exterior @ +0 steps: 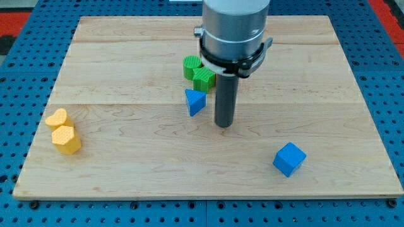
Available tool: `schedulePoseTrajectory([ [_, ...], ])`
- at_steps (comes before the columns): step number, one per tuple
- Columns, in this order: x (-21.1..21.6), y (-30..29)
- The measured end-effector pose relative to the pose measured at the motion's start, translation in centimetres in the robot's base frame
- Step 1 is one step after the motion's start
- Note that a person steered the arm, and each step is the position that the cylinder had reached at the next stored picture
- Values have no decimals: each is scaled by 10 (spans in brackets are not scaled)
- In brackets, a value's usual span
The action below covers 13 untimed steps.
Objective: Push the blue triangle into the group of blocks
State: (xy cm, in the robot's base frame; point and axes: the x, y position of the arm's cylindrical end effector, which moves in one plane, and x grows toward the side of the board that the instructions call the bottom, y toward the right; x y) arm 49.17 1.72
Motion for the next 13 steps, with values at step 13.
schedulePoseTrajectory([
  [13, -25, 15],
])
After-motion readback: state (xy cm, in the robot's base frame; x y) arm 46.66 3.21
